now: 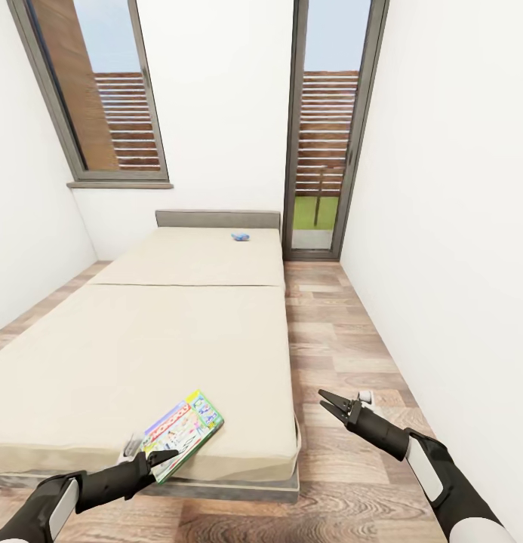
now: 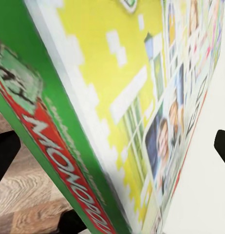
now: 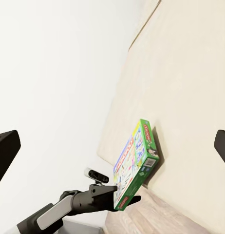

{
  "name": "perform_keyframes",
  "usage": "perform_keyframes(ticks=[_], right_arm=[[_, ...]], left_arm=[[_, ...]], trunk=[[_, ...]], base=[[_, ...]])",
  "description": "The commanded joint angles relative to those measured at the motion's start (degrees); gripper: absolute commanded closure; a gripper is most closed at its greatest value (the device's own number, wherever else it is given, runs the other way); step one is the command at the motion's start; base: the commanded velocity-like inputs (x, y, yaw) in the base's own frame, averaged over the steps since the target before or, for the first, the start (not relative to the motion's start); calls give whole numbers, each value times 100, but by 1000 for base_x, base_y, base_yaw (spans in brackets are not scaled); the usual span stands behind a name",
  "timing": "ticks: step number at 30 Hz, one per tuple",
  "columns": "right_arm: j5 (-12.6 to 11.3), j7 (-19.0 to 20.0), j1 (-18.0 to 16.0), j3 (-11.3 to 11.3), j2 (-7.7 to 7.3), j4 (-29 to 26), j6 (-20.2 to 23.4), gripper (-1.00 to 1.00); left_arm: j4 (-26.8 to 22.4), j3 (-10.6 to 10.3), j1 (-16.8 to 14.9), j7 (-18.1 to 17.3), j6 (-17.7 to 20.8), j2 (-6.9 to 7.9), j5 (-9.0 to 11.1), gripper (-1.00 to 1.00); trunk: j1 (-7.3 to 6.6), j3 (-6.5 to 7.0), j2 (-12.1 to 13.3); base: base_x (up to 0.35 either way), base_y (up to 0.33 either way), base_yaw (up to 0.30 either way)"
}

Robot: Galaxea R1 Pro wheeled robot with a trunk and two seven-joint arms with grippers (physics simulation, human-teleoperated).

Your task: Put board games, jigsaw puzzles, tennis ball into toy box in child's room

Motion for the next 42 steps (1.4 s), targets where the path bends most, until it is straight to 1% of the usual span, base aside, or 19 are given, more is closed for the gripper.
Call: perform_keyframes(ticks=[1, 9, 10, 19, 35, 36, 37, 39, 40, 42], right_arm=[[-26, 3, -3, -1, -1, 1, 42, -100], [-29, 1, -3, -1, -1, 1, 42, -100], [-30, 1, -3, -1, -1, 1, 42, -100], [-30, -2, -3, -1, -5, 1, 42, -100], [-30, 2, -3, -1, -9, 9, 42, -100], [-21, -29, 2, 3, -26, -127, 58, -100], [-21, -23, 5, 10, -29, -260, 79, -100], [-16, -18, 29, 29, -31, -526, 111, -100], [-2, -16, 79, 48, -29, -722, 150, -100], [18, -16, 145, 67, -25, -930, 217, -100]], left_arm=[[2, 9, -3, -8, 34, -2, 15, -100], [2, 16, -4, -18, 15, -2, 22, -100], [2, 17, -4, -24, 12, -2, 22, 100], [2, 24, -4, -65, 17, 1, 33, 100], [-7, 17, -4, -94, 51, 8, 58, 100], [-191, 5, -31, -674, 451, 163, 46, 100], [-271, 3, -37, -767, 585, 198, 42, 100], [-406, -6, -44, -855, 730, 237, 30, 100], [-456, -10, -47, -876, 766, 246, 27, 100], [-639, -23, -58, -920, 877, 263, 21, 100]], trunk=[[-1, -5, -2], [-1, -5, -2], [-1, -5, -2], [-1, -5, -2], [-352, 282, 640], [-374, 300, 680], [-396, 318, 720], [-440, 354, 800], [-462, 372, 840], [-506, 408, 920]], base=[[3, -2, 0], [1, 0, 0], [0, 0, 0], [0, 0, 0], [0, 0, 0], [0, 0, 0], [0, 0, 0], [0, 0, 0], [0, 0, 0], [0, 0, 0]])
